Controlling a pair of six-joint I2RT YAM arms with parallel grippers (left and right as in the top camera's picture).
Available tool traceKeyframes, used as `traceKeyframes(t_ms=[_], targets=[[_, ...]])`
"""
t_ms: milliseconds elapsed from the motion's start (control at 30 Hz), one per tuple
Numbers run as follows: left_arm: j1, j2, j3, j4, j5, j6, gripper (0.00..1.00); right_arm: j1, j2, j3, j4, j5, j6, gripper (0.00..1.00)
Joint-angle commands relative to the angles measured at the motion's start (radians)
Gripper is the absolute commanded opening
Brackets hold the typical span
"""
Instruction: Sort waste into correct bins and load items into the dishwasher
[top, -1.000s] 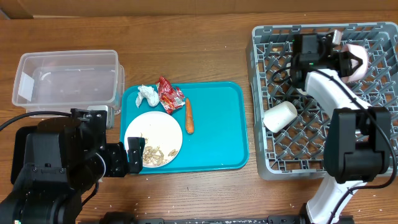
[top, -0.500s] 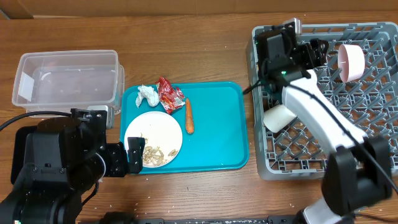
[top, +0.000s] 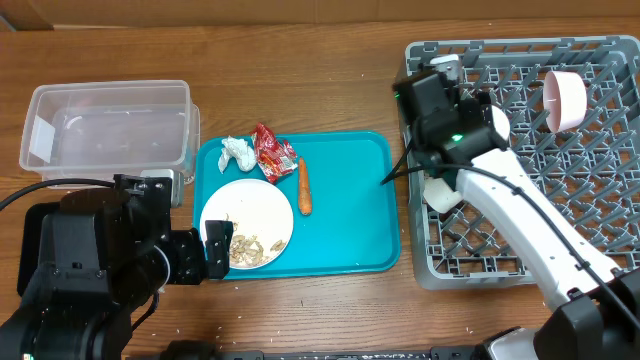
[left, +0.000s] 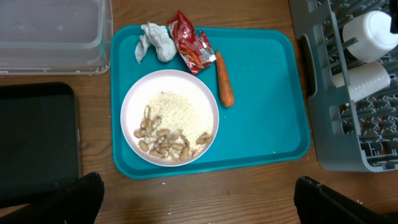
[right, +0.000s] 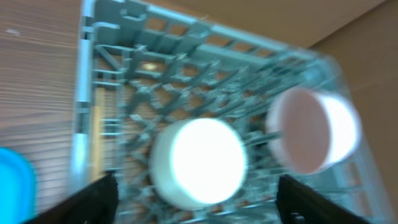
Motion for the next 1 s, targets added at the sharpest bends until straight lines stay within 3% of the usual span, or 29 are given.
traceKeyframes(t_ms=[0, 67, 133, 200, 333, 467, 833, 967], targets=[[0.004, 0.003, 0.011, 0.001, -0.010, 0.019, 1.00, -0.146, -0.035, 0.019, 0.007, -0.277, 0.180, 0.60], [0.004, 0.003, 0.011, 0.001, -0.010, 0.019, 1.00, -0.258, -0.035, 0.029, 0.024, -0.381, 0.227, 0.29], [0.004, 0.003, 0.011, 0.001, -0.010, 0.019, 1.00, -0.374, -0.035, 0.034, 0.061, -0.511, 0.256, 0.13], [0.004, 0.003, 0.011, 0.001, -0.010, 0.019, 1.00, -0.488, -0.035, 0.034, 0.116, -0.655, 0.261, 0.04], [0.004, 0.003, 0.011, 0.001, -0.010, 0.019, 1.00, -0.674, -0.034, 0.034, 0.235, -0.877, 0.261, 0.04], [0.004, 0.003, 0.011, 0.001, -0.010, 0.019, 1.00, -0.767, -0.026, 0.033, 0.309, -0.927, 0.255, 0.04], [0.004, 0.003, 0.011, 0.001, -0.010, 0.019, 1.00, -0.765, 0.112, 0.033, 0.267, -0.741, 0.253, 0.04], [0.004, 0.003, 0.011, 0.001, -0.010, 0.019, 1.00, -0.725, 0.098, 0.034, 0.218, -0.840, 0.150, 0.04]])
